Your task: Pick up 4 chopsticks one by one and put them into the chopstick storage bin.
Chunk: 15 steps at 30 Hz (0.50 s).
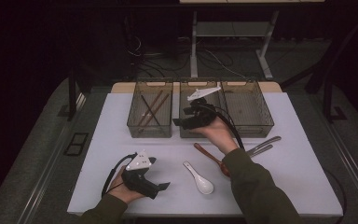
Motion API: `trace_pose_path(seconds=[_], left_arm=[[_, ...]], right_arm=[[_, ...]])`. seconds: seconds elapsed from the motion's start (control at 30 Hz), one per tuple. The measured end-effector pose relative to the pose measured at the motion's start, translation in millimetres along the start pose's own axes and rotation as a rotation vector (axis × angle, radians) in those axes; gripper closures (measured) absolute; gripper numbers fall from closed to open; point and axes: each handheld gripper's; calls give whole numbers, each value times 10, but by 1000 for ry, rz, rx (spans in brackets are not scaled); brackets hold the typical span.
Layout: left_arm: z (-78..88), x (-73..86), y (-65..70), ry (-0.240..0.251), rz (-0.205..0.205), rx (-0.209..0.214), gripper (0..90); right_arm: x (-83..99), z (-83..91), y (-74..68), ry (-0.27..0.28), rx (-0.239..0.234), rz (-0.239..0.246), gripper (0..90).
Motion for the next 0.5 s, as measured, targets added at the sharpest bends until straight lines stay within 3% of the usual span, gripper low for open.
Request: trace_pose_path(seconds=[0.23, 0.5], left_arm=[[1, 4, -4, -1, 4, -2, 0], [-1, 6, -9, -4, -3, -6, 0]], right_arm=[[232, 218, -64, 22, 0, 32, 277], [471, 449, -139, 33, 6, 47, 271]])
Point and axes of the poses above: each handheld gripper's, and its own axes: z roughly backward along the jaws, x roughly out of its underside, y roughly to its right, and after that the axes turned 13 degrees about -x, right-handed
